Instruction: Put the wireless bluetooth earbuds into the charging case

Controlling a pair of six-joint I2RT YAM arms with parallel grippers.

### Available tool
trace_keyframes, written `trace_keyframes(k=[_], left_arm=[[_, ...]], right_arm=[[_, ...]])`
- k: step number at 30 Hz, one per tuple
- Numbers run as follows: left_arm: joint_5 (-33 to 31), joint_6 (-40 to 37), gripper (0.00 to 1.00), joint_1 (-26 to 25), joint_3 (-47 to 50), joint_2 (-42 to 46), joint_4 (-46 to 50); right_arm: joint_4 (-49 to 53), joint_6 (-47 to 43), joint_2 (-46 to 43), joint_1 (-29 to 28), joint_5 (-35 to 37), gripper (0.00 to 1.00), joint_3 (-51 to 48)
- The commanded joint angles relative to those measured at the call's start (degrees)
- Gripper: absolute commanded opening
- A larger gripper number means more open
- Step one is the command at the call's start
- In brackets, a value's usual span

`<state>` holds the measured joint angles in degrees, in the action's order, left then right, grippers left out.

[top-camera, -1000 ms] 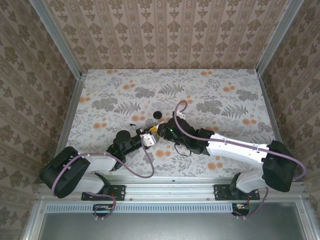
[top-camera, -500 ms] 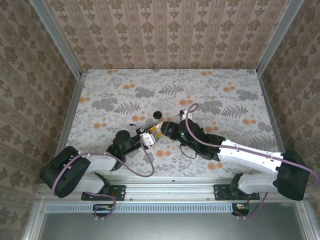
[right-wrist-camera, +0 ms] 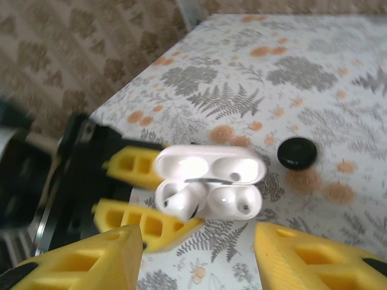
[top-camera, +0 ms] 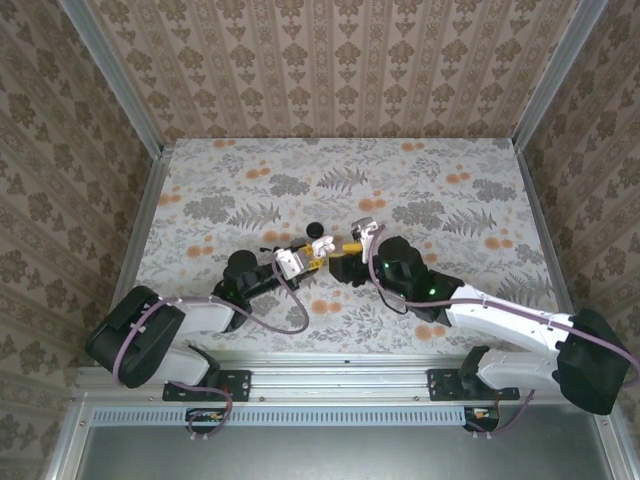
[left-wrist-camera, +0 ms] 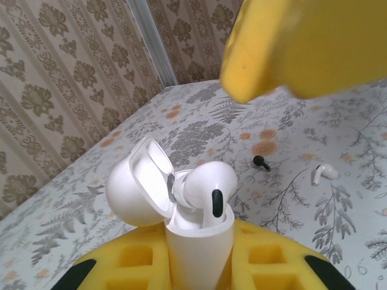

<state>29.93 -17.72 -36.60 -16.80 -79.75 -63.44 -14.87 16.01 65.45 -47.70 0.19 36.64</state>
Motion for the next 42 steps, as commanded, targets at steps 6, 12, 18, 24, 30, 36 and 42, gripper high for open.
trace_keyframes(k=[6, 12, 18, 24, 30, 36, 42], left_arm=[[8.7, 5.2, 0.00, 0.7, -3.4, -2.0, -1.5], [9.9, 5.7, 0.00, 0.7, -3.6, -2.0, -1.8], [9.6, 5.1, 0.00, 0.7, -2.8, -0.9, -1.6], [8.9, 4.9, 0.00, 0.7, -1.8, 0.3, -1.4], [9.2, 4.7, 0.00, 0.7, -1.6, 0.6, -1.2], [9.4, 4.6, 0.00, 0.7, -1.6, 0.5, -1.2], [9.3, 4.6, 0.00, 0.7, -1.5, 0.6, -1.3]], right_arm=[[-8.4, -31.9, -4.0, 5.5, -19.0, 0.53, -6.1], [-9.6, -39.4, -1.6, 8.4, -22.2, 0.50, -6.4], [-13.2, -39.7, 1.4, 8.7, -23.3, 0.43, -5.8], [-15.2, -39.0, 3.7, 8.7, -23.4, 0.34, -4.8], [-17.2, -37.3, 5.7, 8.7, -23.4, 0.32, -3.9], [-19.5, -36.1, 6.9, 8.7, -22.6, 0.27, -3.3], [-20.1, -35.8, 7.5, 8.7, -21.2, 0.22, -3.0]])
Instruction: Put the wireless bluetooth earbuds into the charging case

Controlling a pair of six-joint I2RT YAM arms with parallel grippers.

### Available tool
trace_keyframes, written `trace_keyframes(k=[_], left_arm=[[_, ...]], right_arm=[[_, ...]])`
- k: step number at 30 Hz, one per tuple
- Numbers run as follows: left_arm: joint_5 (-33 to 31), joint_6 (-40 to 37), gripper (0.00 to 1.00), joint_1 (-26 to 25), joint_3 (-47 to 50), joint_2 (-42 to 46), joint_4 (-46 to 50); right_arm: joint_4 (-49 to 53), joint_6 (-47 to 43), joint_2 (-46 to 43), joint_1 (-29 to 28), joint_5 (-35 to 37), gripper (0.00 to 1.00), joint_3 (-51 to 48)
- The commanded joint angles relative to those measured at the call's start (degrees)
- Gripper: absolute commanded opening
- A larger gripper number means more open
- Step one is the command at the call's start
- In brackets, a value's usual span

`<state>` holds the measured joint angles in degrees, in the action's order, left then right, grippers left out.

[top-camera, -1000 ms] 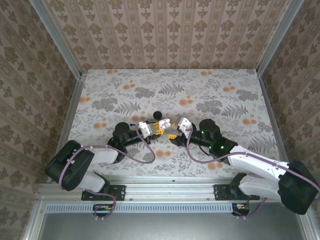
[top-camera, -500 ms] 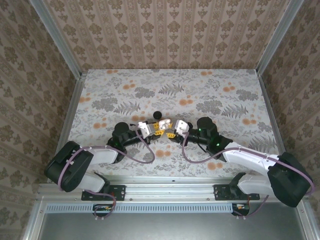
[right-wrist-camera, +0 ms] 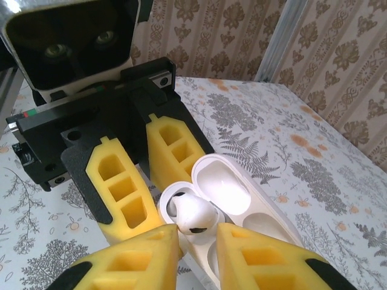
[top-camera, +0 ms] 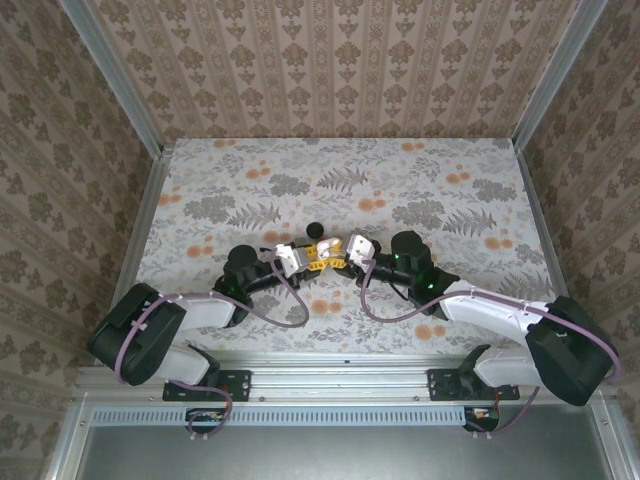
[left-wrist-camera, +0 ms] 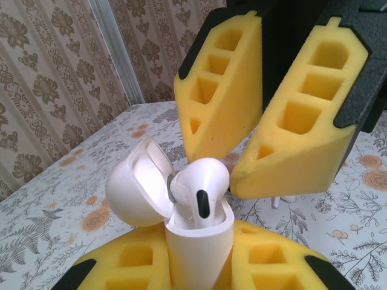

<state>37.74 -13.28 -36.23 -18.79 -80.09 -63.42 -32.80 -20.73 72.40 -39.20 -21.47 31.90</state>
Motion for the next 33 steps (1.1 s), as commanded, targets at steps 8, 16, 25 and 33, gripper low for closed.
trace_keyframes(k=[8, 16, 25, 33], left_arm=[[1.5, 0.2, 0.00, 0.3, 0.4, 1.2, -1.2], [1.5, -0.1, 0.00, 0.3, 0.5, 1.7, -0.7], [1.1, -0.8, 0.00, 0.4, 0.7, 2.7, 0.3], [2.5, -1.1, 0.00, 0.4, 0.9, 2.9, 0.5]], right_arm=[[-1.1, 0.3, 0.2, 0.2, 1.9, 0.22, 1.6], [4.8, -3.4, -0.7, 0.4, 3.1, 0.26, 2.5], [7.0, -4.6, -3.2, 0.8, 1.7, 0.33, 2.3], [11.5, -9.0, -7.6, 0.8, 0.5, 0.36, 0.8]])
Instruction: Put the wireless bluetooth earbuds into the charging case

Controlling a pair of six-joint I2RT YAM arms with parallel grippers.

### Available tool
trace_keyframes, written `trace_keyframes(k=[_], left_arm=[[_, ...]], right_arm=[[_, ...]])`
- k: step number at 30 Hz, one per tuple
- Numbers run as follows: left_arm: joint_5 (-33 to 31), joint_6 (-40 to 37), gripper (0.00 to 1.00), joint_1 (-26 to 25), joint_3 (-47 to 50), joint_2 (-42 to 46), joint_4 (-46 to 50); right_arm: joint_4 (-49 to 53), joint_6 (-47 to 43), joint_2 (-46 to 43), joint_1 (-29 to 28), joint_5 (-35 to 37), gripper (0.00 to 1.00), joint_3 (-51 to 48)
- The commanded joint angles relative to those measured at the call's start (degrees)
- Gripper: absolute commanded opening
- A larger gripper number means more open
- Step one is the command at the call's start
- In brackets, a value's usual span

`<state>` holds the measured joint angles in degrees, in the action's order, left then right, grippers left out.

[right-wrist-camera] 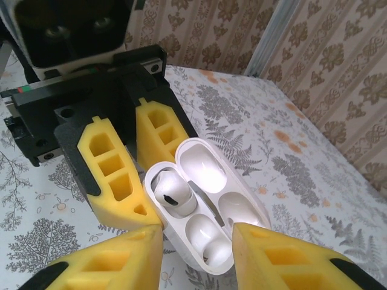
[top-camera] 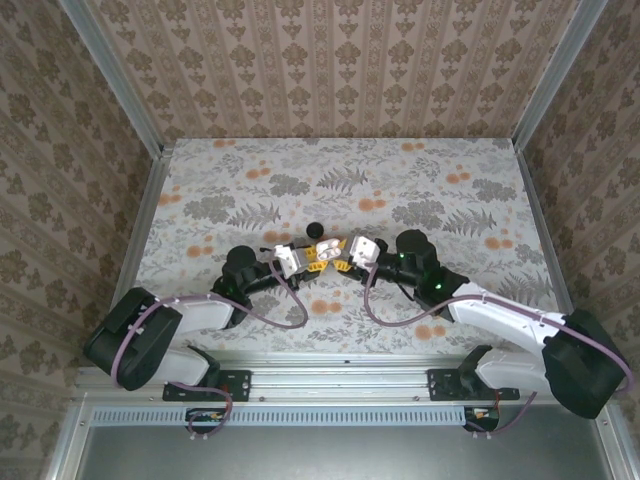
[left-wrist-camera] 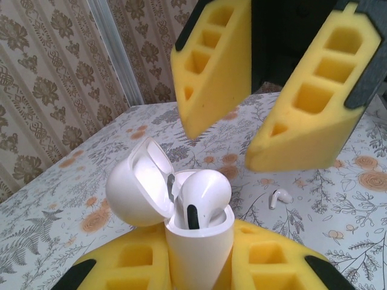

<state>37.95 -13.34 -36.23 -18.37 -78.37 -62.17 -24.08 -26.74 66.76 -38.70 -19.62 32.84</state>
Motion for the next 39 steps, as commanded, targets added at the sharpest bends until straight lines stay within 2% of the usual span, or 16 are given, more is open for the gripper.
trace_keyframes(k=[1, 4, 10, 25, 35, 39], left_arm=[[2.8, -1.0, 0.00, 0.4, 0.4, 1.1, -0.8], [4.0, -0.7, 0.00, 0.4, 0.2, 1.0, -0.8], [5.5, 0.1, 0.00, 0.4, -0.4, 0.5, -0.7], [5.5, -0.1, 0.00, 0.4, -0.5, 1.1, 0.0], [5.7, 0.0, 0.00, 0.4, -0.5, 1.2, 0.0], [5.1, -0.2, 0.00, 0.4, 0.0, 1.2, 0.0]], right_arm=[[4.1, -4.5, -2.5, 0.3, -2.2, 0.36, 0.0], [8.3, -9.4, -3.7, -0.2, -3.4, 0.35, 0.7], [10.9, -12.2, -3.9, -1.0, -3.8, 0.32, 2.1], [7.9, -12.3, 0.4, -2.8, -7.5, 0.19, 4.5], [5.6, -12.1, 4.3, -3.0, -7.0, 0.19, 5.4], [5.8, -11.7, 3.3, -3.0, -6.9, 0.19, 5.0]])
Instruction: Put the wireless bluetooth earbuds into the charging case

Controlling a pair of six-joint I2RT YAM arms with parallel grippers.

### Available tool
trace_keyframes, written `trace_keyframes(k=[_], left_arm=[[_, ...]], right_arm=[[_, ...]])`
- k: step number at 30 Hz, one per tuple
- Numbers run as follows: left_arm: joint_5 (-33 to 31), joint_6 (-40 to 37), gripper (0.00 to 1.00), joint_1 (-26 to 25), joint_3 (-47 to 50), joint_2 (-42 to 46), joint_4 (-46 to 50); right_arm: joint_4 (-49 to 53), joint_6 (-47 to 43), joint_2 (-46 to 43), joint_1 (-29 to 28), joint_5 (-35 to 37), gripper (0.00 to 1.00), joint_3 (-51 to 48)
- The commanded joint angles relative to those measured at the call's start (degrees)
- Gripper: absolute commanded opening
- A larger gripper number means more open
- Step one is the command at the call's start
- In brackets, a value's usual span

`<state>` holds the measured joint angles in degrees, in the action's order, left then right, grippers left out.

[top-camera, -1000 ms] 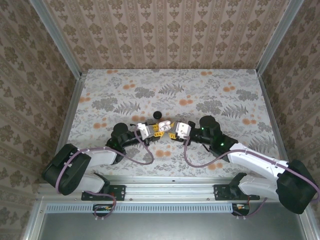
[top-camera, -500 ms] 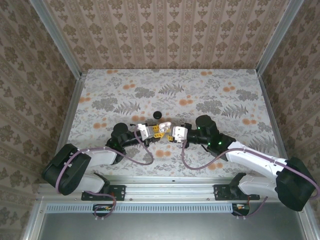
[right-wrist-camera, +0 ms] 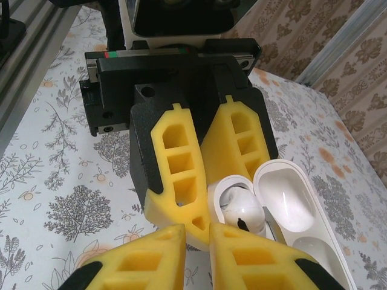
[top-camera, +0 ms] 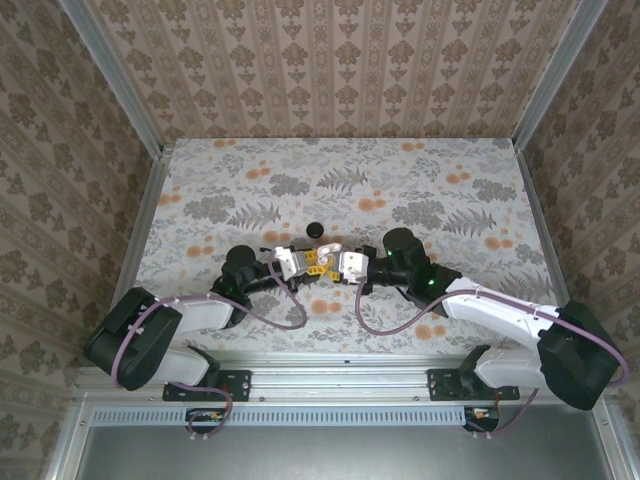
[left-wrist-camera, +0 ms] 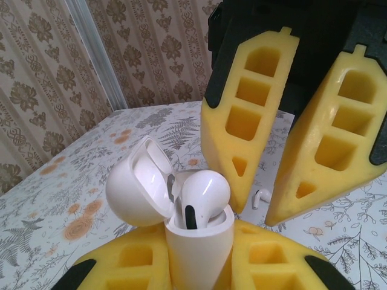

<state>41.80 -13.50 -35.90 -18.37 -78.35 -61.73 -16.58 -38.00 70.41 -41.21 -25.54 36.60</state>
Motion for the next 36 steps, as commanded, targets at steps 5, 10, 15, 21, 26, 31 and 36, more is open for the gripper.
trace_keyframes(k=[5, 10, 15, 21, 26, 31, 36], left_arm=[[2.3, -0.1, 0.00, 0.0, 0.3, 1.2, -0.7], [3.8, -0.9, 0.00, 0.0, 0.1, 1.0, -0.1], [4.2, -1.1, 0.00, 0.0, -0.4, 0.5, 0.1], [4.2, -1.2, 0.00, 0.0, -0.6, 0.7, 0.2], [4.1, -1.5, 0.00, 0.0, -0.6, 0.9, 0.6], [4.4, -1.5, 0.00, 0.0, -0.9, 0.9, 1.0], [4.4, -1.6, 0.00, 0.0, -0.9, 1.0, 1.0]], right_arm=[[-0.5, 0.7, -5.2, 0.3, -0.5, 0.20, -1.7], [-0.4, 0.4, -7.7, 0.7, 1.4, 0.21, -3.6], [-2.2, 0.4, -5.4, 0.7, 0.5, 0.21, -2.1], [-4.7, 1.6, -2.4, 0.7, 0.7, 0.20, -0.8], [-5.5, 1.9, -1.6, 0.7, 0.9, 0.19, -0.3], [-5.0, 1.8, -0.8, 0.7, 0.2, 0.18, 0.4], [-3.6, 1.4, 0.1, 0.7, -0.7, 0.18, 0.8]])
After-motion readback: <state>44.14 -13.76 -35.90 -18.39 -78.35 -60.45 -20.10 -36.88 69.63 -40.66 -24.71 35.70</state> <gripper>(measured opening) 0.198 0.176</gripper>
